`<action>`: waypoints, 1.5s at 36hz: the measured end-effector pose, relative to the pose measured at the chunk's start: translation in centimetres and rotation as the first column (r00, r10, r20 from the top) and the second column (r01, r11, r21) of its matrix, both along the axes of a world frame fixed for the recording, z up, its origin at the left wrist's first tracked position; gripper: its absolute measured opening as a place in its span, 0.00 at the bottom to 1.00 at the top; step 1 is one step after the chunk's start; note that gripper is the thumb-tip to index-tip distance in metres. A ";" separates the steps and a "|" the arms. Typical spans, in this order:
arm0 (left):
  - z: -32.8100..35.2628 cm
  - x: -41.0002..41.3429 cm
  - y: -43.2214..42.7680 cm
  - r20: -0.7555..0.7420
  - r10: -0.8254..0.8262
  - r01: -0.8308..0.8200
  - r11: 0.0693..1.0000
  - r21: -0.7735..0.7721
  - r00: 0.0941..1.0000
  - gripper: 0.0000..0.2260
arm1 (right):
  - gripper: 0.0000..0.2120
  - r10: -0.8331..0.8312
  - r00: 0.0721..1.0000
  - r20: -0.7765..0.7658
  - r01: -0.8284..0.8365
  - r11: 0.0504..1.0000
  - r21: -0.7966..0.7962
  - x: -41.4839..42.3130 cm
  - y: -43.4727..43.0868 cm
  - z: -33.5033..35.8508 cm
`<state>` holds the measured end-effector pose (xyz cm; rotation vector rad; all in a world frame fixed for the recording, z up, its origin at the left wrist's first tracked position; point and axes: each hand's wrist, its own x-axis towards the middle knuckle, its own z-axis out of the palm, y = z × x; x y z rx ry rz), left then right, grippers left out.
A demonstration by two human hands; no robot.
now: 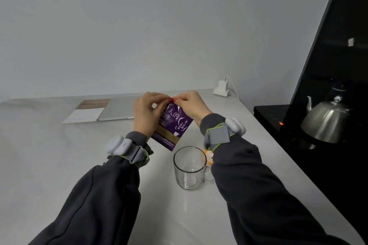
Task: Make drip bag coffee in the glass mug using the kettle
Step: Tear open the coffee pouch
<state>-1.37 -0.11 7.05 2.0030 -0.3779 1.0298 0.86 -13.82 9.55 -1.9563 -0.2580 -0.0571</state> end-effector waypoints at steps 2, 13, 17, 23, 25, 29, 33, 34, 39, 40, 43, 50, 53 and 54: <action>-0.1 -0.1 -0.5 -0.014 -0.018 0.016 0.995 -0.100 1.000 0.03 | 0.10 -0.029 0.999 -0.022 0.031 0.998 0.058 0.3 0.1 -0.2; -2.1 -0.8 -0.9 -0.278 -0.294 0.099 0.830 -0.549 0.915 0.07 | 0.14 -0.224 0.968 0.115 0.242 0.955 -0.173 1.5 -0.9 -2.8; -3.5 -0.5 0.3 -0.275 -0.225 0.004 0.781 -0.624 0.935 0.08 | 0.15 -0.245 0.959 0.140 0.271 0.938 -0.216 1.5 -2.3 -4.2; -5.2 0.0 2.0 -0.310 -0.120 -0.125 0.737 -0.664 0.943 0.05 | 0.14 -0.294 0.939 0.181 0.328 0.922 -0.204 2.1 -4.6 -5.1; -5.8 0.1 2.2 -0.331 -0.094 -0.157 0.739 -0.655 0.939 0.05 | 0.14 -0.334 0.920 0.204 0.372 0.909 -0.189 2.2 -5.1 -5.2; -7.5 0.4 2.9 -0.413 -0.060 -0.229 0.756 -0.613 0.909 0.05 | 0.14 -0.387 0.888 0.248 0.432 0.888 -0.161 2.0 -5.8 -5.5; -8.4 0.6 2.5 -0.458 -0.019 -0.271 0.785 -0.558 0.889 0.05 | 0.14 -0.408 0.879 0.246 0.447 0.885 -0.130 1.8 -5.9 -6.8; -8.5 0.6 2.5 -0.482 -0.023 -0.272 0.802 -0.532 0.876 0.05 | 0.14 -0.387 0.889 0.244 0.422 0.900 -0.110 1.7 -5.8 -7.1; -9.2 0.5 2.4 -0.622 -0.156 -0.095 0.932 -0.351 0.767 0.14 | 0.11 -0.174 0.954 0.245 0.187 0.982 -0.033 1.6 -5.2 -7.6; -9.3 0.5 2.2 -0.633 -0.160 -0.032 0.959 -0.280 0.757 0.16 | 0.11 -0.136 0.962 0.236 0.142 0.990 -0.011 1.5 -5.1 -7.7; -9.4 0.5 1.7 -0.642 -0.144 0.092 0.989 -0.113 0.753 0.24 | 0.11 -0.020 0.980 0.197 0.014 0.999 0.029 1.3 -4.8 -7.8; -9.6 0.5 0.6 -0.680 -0.329 0.110 0.932 -0.345 0.655 0.47 | 0.09 0.096 0.985 0.143 -0.127 0.965 0.230 1.0 -5.4 -7.6; -9.6 0.6 0.5 -0.672 -0.374 0.170 0.921 -0.352 0.639 0.41 | 0.08 0.091 0.986 0.137 -0.136 0.922 0.362 0.9 -5.3 -7.2; -9.5 0.6 0.3 -0.663 -0.391 0.191 0.915 -0.355 0.639 0.36 | 0.08 0.092 0.986 0.139 -0.140 0.911 0.387 0.9 -5.2 -7.0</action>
